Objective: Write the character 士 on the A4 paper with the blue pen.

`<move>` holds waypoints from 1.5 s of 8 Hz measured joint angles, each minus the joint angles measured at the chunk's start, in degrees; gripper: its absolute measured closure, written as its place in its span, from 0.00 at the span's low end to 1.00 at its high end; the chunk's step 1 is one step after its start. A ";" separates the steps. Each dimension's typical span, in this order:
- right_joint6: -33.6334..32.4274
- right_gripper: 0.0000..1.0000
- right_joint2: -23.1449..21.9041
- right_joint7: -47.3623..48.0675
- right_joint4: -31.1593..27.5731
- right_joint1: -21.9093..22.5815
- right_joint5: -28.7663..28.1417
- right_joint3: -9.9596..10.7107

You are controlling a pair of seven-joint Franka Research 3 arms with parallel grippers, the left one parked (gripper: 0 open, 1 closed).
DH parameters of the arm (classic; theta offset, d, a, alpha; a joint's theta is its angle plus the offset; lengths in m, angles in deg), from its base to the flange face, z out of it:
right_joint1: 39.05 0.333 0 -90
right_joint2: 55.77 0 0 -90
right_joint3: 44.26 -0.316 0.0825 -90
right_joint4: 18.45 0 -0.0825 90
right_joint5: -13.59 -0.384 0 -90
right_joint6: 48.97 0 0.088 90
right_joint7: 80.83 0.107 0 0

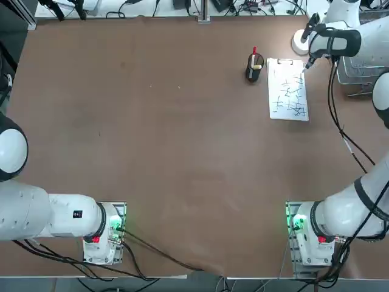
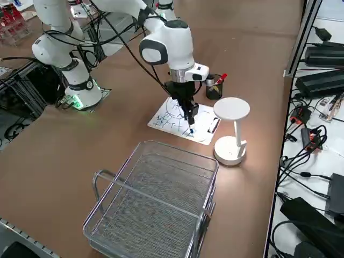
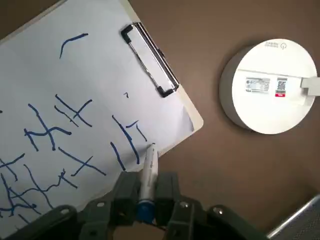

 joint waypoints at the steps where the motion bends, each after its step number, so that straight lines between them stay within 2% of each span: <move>1: 0.06 0.79 -0.05 0.00 -0.09 -0.01 0.00 0.01; 12: 0.28 0.79 -3.36 3.43 -4.82 -0.02 0.00 -0.59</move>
